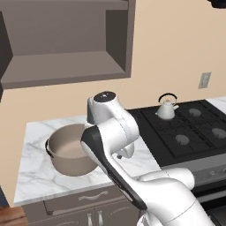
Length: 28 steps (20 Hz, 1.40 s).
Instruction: Pick the kettle from the cabinet and place it on a stove burner. Then pick the pot from the counter and place it on another stove burner. Finally, turn both burners on.
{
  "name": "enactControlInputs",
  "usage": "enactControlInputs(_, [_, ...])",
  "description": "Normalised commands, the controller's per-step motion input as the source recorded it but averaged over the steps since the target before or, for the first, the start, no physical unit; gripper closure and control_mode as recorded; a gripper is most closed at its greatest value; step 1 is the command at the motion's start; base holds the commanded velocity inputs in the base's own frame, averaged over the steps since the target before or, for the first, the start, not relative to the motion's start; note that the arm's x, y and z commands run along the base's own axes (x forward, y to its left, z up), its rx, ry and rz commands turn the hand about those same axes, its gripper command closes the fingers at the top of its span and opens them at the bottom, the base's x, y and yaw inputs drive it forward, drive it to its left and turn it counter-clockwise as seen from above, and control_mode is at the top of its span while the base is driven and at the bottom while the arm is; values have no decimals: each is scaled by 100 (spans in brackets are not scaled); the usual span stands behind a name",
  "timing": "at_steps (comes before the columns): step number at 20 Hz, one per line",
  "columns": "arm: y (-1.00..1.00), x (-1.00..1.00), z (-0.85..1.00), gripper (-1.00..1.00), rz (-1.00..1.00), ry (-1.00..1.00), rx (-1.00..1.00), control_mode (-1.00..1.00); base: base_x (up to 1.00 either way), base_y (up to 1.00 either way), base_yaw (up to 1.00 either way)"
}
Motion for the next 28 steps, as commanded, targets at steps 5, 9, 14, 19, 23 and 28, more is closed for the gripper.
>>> enactControlInputs(5, [7, 23, -13, -100, 0, 0, 0, -100, 0, 0, 0])
enactControlInputs(9, [8, 24, -13, -100, 0, 0, 0, -100, 0, 0, 0])
enactControlInputs(14, [9, 27, -17, -100, 0, 0, 0, -100, 0, 0, 0])
enactControlInputs(19, [13, 21, -23, -100, 0, 0, 0, -100, 0, 0, 0])
enactControlInputs(23, [13, 20, -21, -100, 0, 0, 0, -100, 0, 0, 0])
enactControlInputs(28, [10, 23, -20, -100, 0, 0, 0, -100, 0, 0, 0])
